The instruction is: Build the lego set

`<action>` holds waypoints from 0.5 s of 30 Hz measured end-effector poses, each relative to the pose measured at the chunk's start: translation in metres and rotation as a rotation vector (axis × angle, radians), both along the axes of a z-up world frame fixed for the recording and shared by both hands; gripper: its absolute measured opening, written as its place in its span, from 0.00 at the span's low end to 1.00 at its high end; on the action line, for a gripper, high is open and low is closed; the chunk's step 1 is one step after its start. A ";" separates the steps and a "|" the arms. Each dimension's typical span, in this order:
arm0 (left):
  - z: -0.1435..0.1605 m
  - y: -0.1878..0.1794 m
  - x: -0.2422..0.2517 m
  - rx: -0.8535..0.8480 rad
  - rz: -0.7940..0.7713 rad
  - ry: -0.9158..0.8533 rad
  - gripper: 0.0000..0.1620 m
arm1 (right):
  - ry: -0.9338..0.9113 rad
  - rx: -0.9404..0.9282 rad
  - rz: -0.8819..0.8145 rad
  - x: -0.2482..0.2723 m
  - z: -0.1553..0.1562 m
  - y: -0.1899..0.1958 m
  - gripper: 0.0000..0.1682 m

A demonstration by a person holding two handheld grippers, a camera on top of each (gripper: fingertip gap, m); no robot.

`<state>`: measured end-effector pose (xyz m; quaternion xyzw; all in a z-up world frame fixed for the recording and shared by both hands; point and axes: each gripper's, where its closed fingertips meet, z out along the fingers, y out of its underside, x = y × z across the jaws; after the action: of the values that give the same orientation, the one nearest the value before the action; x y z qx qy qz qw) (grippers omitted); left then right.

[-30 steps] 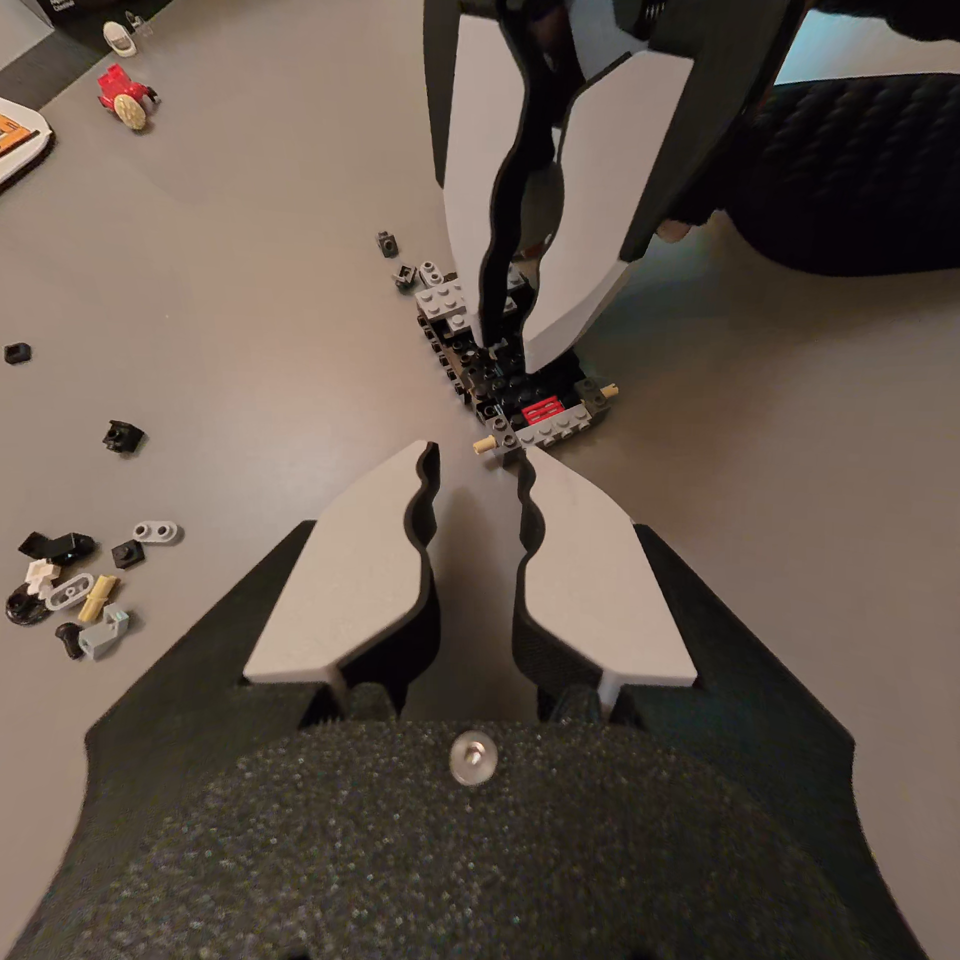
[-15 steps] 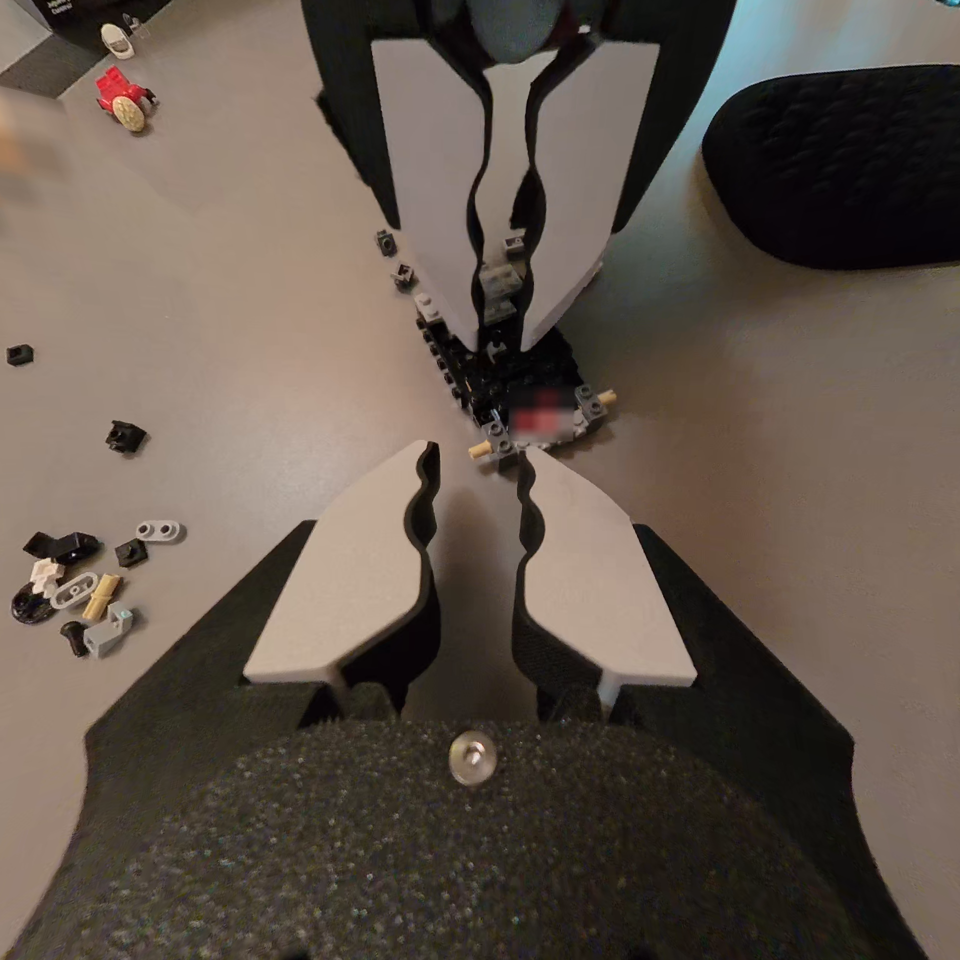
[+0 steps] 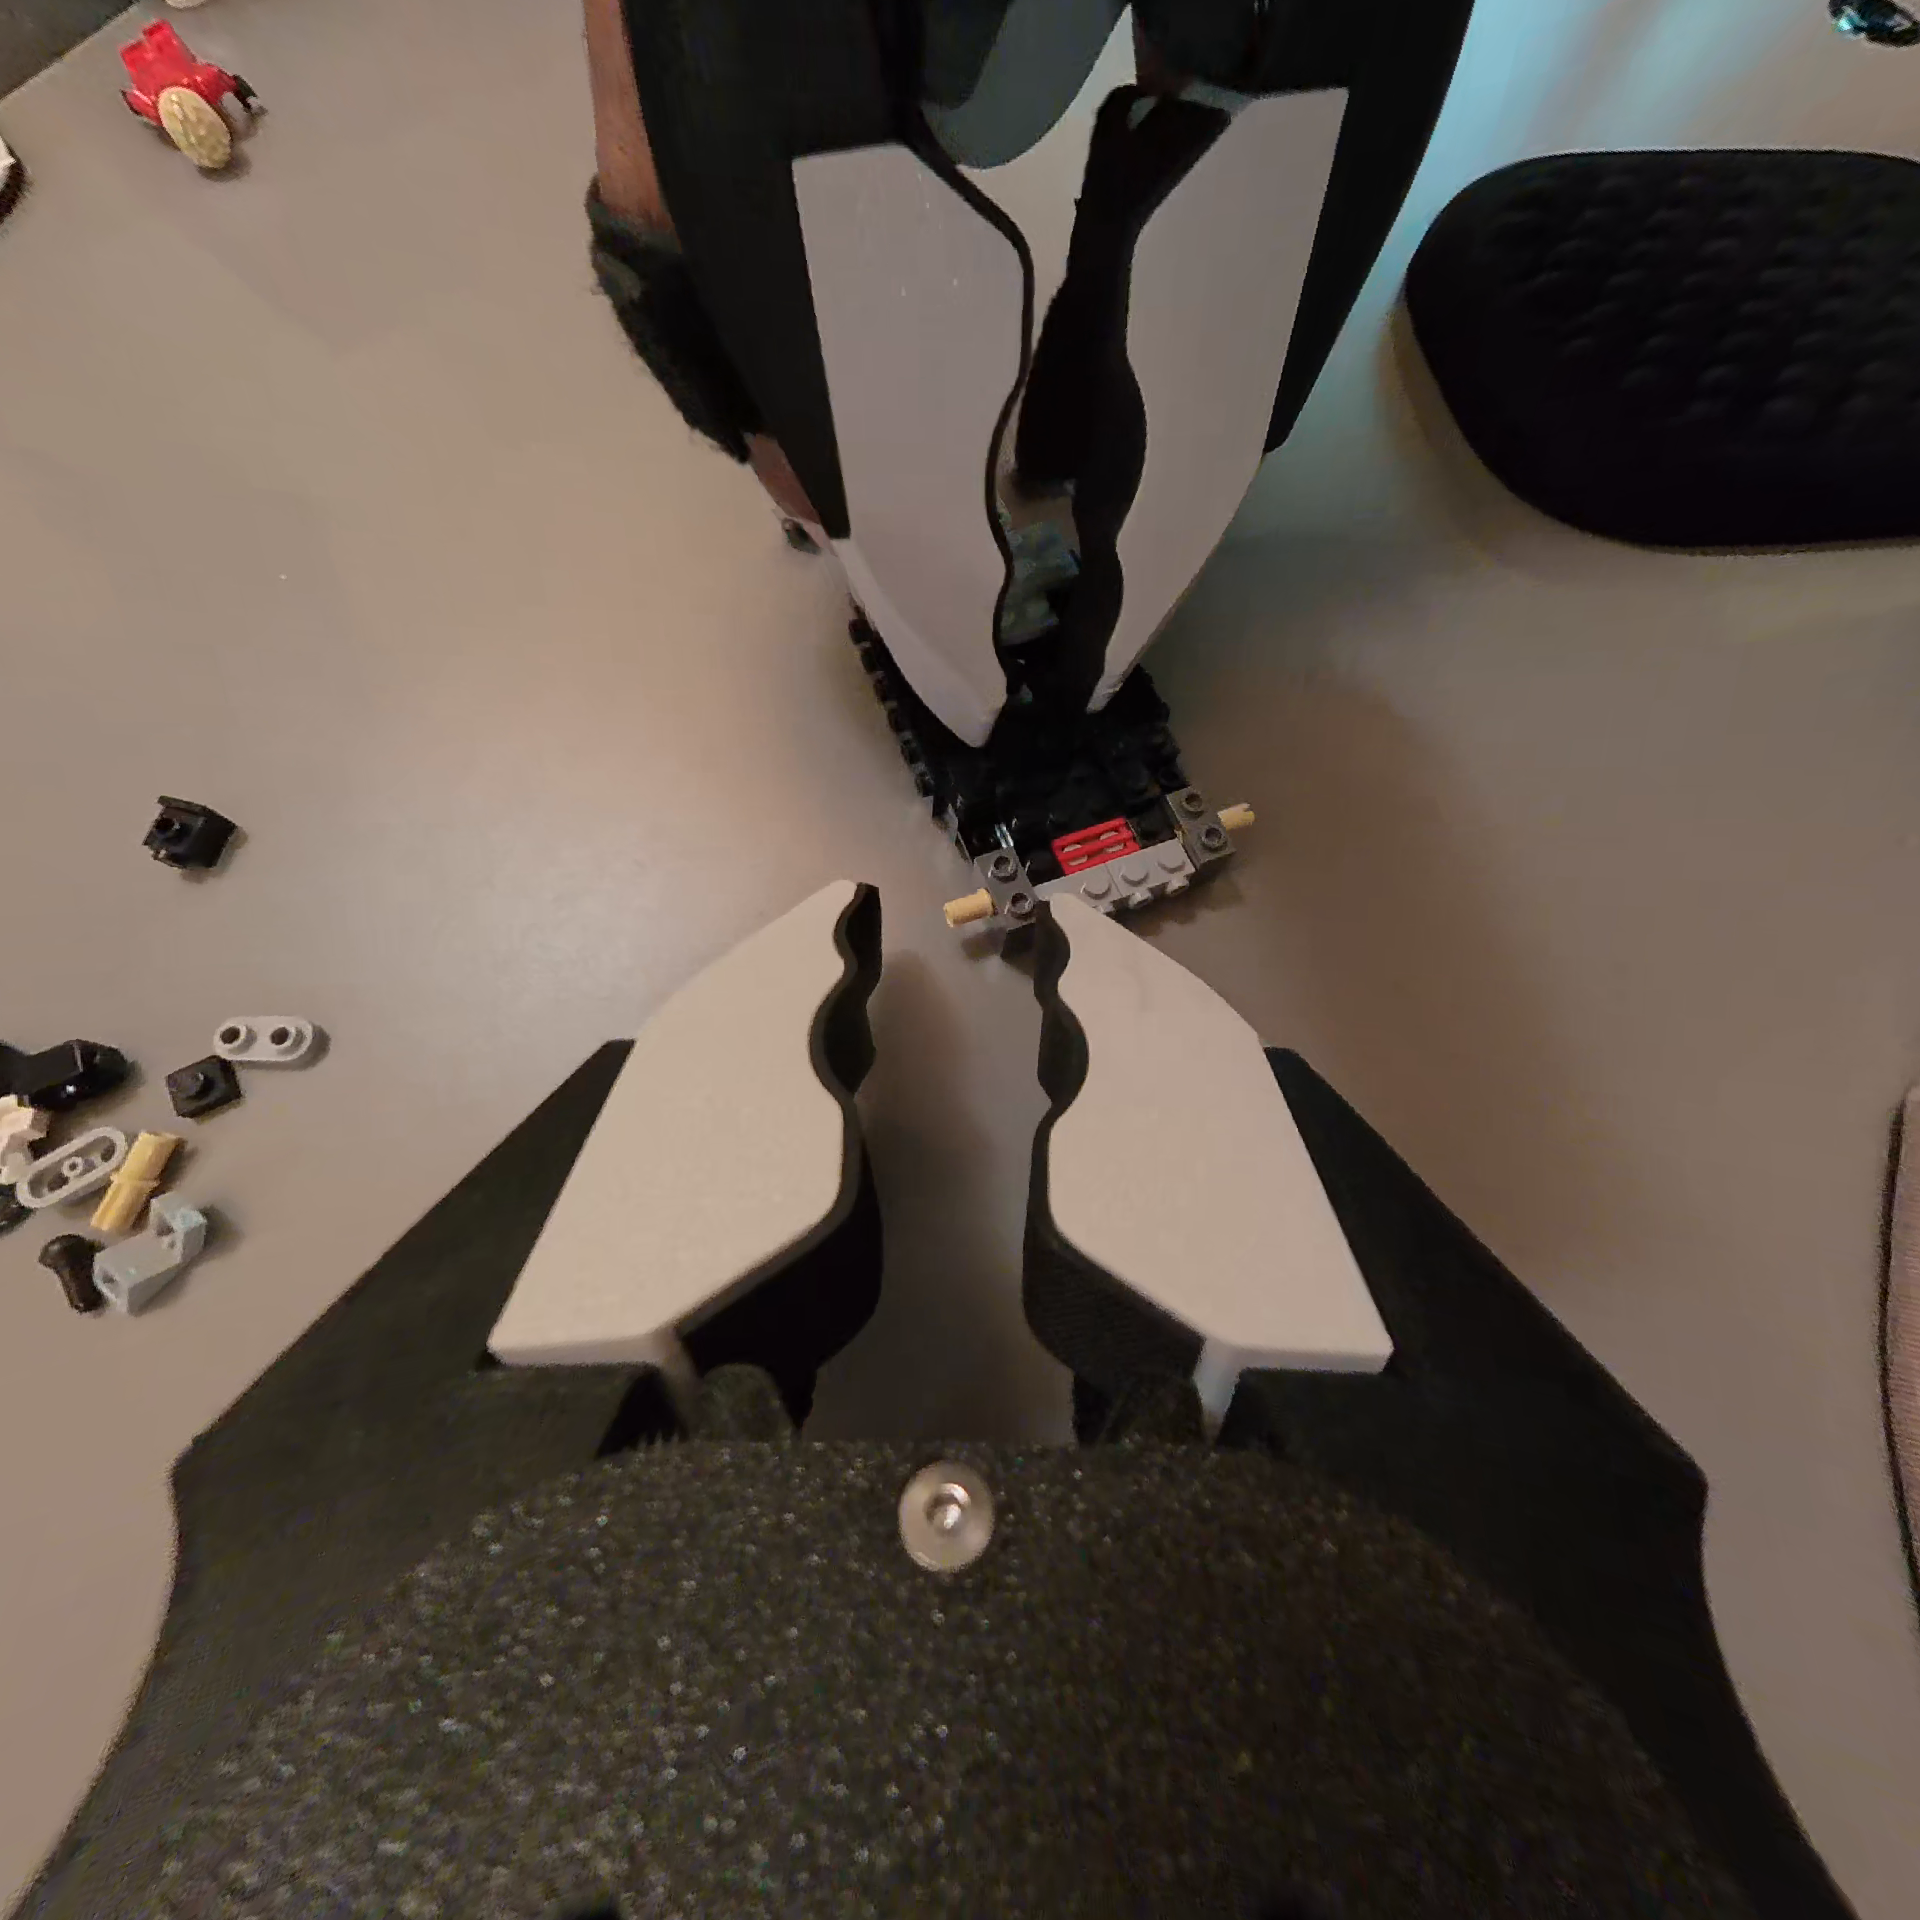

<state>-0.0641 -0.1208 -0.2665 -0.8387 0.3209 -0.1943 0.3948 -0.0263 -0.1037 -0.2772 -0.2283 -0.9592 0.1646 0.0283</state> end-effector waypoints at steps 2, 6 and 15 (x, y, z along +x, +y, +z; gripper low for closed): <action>0.000 0.000 0.000 -0.005 0.000 -0.007 0.17 | -0.006 -0.032 0.009 -0.001 0.000 -0.001 0.10; 0.003 0.000 0.000 -0.013 -0.003 -0.038 0.18 | 0.029 -0.093 -0.047 0.000 0.001 0.003 0.04; 0.032 0.006 -0.003 -0.126 0.077 -0.411 0.25 | 0.347 -0.104 -0.268 -0.005 0.041 0.014 0.04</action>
<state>-0.0667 -0.1152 -0.2348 -0.8161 0.1886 -0.3658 0.4057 -0.0311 -0.0899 -0.2366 -0.3230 -0.8914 0.2454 0.2024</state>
